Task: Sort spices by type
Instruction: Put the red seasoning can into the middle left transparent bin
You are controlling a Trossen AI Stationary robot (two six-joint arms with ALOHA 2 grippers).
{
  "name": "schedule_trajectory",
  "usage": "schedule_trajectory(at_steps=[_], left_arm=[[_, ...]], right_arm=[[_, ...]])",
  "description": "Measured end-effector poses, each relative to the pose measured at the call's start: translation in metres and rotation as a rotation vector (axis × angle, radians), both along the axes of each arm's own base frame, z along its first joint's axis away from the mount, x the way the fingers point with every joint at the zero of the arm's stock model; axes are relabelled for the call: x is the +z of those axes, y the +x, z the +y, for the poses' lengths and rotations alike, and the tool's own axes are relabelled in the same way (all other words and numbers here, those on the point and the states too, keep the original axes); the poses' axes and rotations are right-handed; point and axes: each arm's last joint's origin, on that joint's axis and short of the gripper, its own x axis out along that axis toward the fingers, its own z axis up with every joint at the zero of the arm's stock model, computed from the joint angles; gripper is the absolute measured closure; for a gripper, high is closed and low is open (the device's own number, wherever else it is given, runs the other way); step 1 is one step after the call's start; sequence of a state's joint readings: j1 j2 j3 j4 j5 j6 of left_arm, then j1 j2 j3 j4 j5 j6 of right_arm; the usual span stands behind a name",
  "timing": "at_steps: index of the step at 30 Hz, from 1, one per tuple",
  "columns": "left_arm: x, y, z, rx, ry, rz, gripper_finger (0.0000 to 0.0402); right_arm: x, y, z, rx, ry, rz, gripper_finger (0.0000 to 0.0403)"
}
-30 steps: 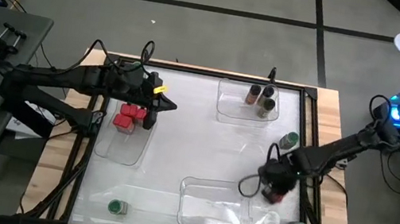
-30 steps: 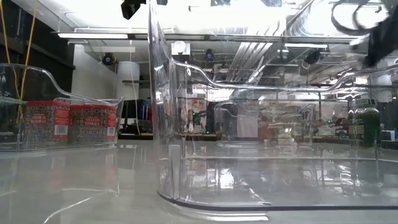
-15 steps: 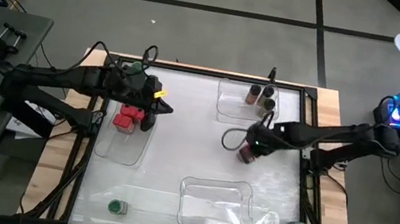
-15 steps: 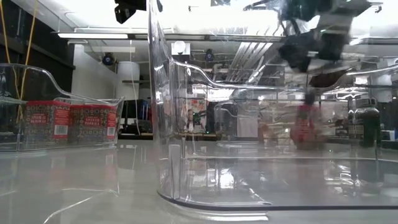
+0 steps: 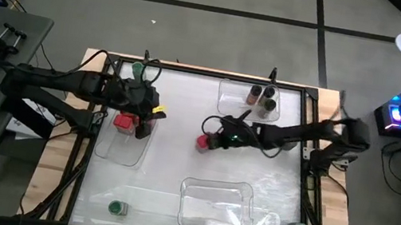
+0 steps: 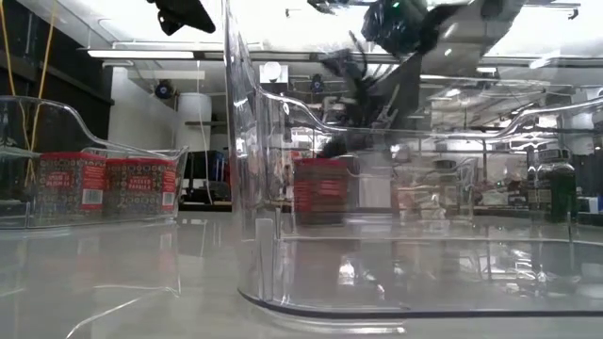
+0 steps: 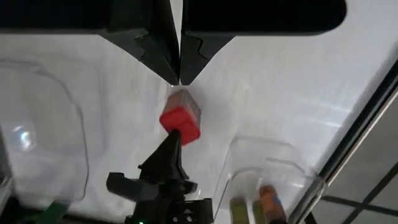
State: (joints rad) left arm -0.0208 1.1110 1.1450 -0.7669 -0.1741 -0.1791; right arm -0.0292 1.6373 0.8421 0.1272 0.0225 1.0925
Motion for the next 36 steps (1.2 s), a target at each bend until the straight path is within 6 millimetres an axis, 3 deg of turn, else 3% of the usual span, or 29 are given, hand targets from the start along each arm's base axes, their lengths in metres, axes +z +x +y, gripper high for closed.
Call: schedule_trajectory(at_steps=[6, 10, 15, 18, 24, 29, 36], left_arm=[[-0.004, -0.004, -0.001, 0.005, 0.014, 0.062, 0.0401], [-0.005, -0.005, -0.001, 0.006, 0.016, 0.067, 0.0401], [-0.003, -0.003, 0.000, 0.030, 0.035, 0.043, 0.0400], [-0.001, -0.001, 0.001, 0.057, 0.058, 0.017, 0.0385], [-0.002, 0.010, 0.002, 0.047, 0.050, -0.021, 0.0307], [-0.019, 0.040, 0.002, -0.009, -0.024, -0.009, 0.0213], [-0.038, 0.100, 0.010, 0.007, -0.049, 0.103, 0.0101]], right_arm=[[-0.006, 0.029, -0.001, -0.021, 0.050, -0.285, 0.0403], [0.003, 0.048, -0.005, 0.010, 0.035, -0.309, 0.0403], [0.049, 0.064, -0.009, 0.192, -0.086, -0.393, 0.0403], [0.076, 0.058, -0.013, 0.264, -0.165, -0.268, 0.0403], [0.139, 0.008, -0.019, 0.258, -0.388, 0.048, 0.0403], [0.181, -0.050, -0.014, 0.141, -0.441, 0.152, 0.0403], [0.207, -0.125, 0.004, -0.013, -0.418, 0.214, 0.0403]])
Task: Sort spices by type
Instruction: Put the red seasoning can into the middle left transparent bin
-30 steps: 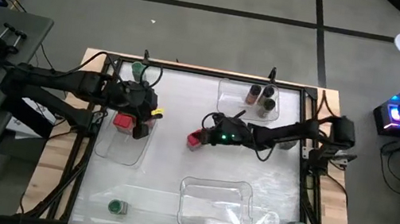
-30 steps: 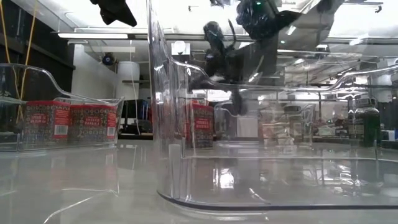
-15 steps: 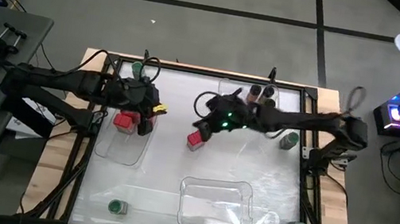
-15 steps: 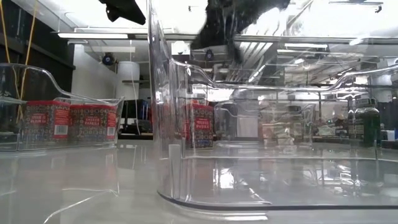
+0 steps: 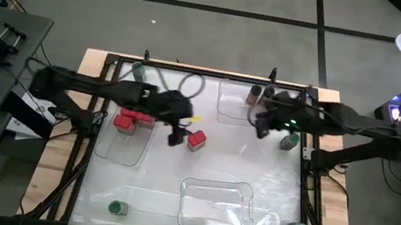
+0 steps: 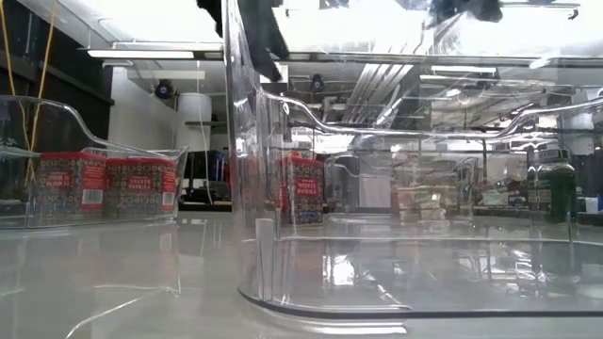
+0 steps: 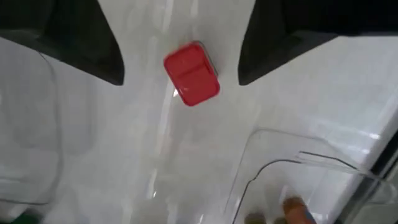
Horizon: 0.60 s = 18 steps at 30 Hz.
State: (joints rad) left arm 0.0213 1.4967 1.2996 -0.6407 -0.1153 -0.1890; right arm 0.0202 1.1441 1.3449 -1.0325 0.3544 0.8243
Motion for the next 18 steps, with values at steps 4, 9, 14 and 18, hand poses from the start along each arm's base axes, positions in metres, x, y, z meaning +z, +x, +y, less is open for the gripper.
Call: schedule_trajectory(at_steps=[4, 9, 14, 18], left_arm=[[-0.012, 0.035, 0.005, 0.009, 0.000, 0.080, 0.0069], [-0.027, 0.067, 0.013, 0.076, -0.039, 0.167, 0.0059], [-0.047, 0.080, 0.017, 0.152, -0.083, 0.298, 0.0061], [-0.064, 0.085, 0.017, 0.208, -0.121, 0.348, 0.0061]], right_arm=[[0.005, -0.028, 0.009, -0.072, -0.008, 0.010, 0.0403], [0.004, -0.040, 0.016, -0.113, -0.028, 0.030, 0.0403], [-0.001, -0.036, 0.019, -0.105, -0.040, 0.070, 0.0403], [-0.004, -0.032, 0.020, -0.097, -0.050, 0.097, 0.0403]])
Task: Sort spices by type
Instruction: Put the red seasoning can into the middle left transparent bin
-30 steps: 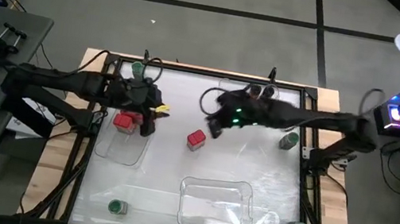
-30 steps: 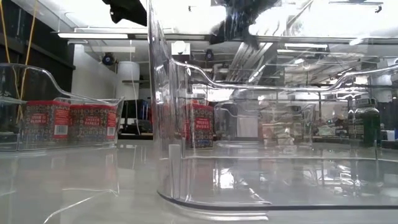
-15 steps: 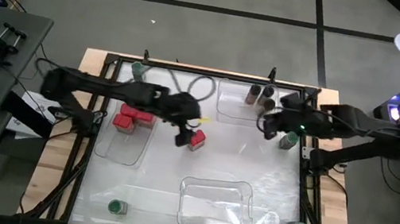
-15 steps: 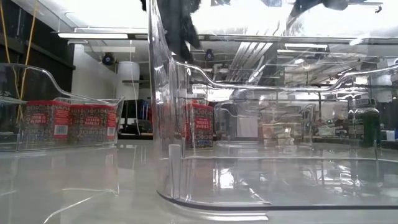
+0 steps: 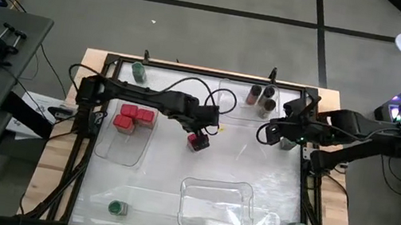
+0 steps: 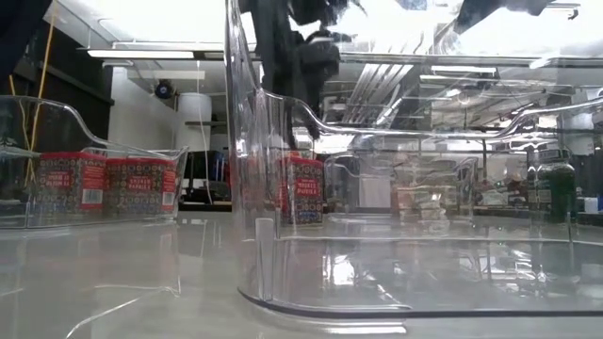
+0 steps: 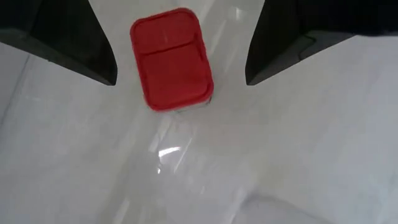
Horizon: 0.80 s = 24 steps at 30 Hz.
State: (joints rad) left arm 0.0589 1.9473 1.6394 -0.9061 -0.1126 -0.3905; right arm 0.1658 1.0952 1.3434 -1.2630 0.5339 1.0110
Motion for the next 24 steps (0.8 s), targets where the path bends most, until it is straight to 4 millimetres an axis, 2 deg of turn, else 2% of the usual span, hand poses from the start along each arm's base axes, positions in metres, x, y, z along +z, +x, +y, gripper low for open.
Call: schedule_trajectory(at_steps=[9, 17, 20, 24], left_arm=[[-0.035, 0.010, -0.001, 0.010, -0.056, 0.095, 0.0062], [-0.043, 0.012, -0.002, -0.012, -0.082, 0.105, 0.0065], [-0.043, 0.012, -0.002, -0.004, -0.084, 0.108, 0.0088], [-0.043, 0.011, -0.002, -0.001, -0.085, 0.117, 0.0163]], right_arm=[[-0.005, 0.006, 0.002, 0.035, 0.009, 0.058, 0.0403], [-0.006, 0.006, 0.002, 0.035, 0.008, 0.062, 0.0403], [-0.006, 0.006, 0.002, 0.033, 0.004, 0.062, 0.0403], [-0.005, 0.006, 0.002, 0.030, -0.002, 0.061, 0.0403]])
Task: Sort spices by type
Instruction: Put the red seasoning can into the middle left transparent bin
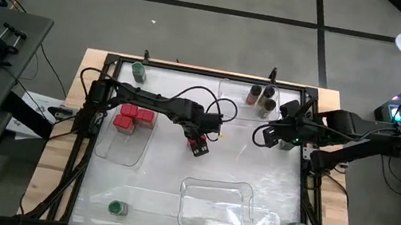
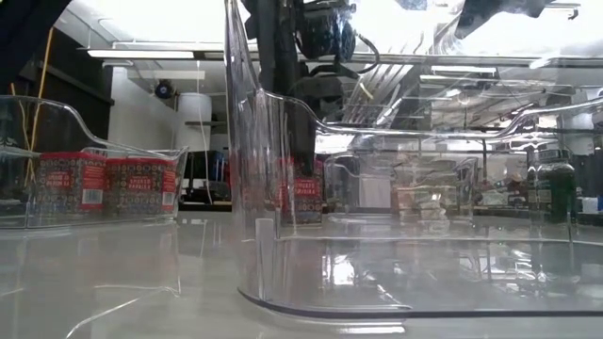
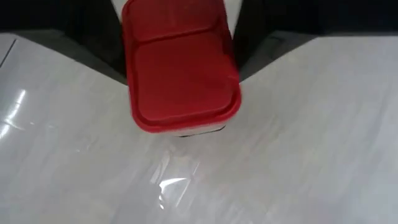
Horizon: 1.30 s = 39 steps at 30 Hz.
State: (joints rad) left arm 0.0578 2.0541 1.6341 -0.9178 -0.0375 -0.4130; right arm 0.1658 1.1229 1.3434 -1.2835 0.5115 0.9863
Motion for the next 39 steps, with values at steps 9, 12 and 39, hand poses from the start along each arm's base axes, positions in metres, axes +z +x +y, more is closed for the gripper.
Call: schedule_trajectory(at_steps=[9, 12, 39], left_arm=[[0.040, -0.013, 0.008, -0.099, 0.031, -0.065, 0.0224], [0.086, -0.035, 0.012, -0.135, 0.108, -0.157, 0.0224], [0.094, -0.208, -0.046, -0.579, 0.232, 0.120, 0.0224]], right_arm=[[0.000, 0.000, 0.000, -0.006, -0.011, -0.002, 0.0403], [0.000, 0.000, -0.001, -0.004, -0.012, 0.000, 0.0403], [-0.003, 0.007, -0.001, 0.007, -0.057, 0.025, 0.0403]])
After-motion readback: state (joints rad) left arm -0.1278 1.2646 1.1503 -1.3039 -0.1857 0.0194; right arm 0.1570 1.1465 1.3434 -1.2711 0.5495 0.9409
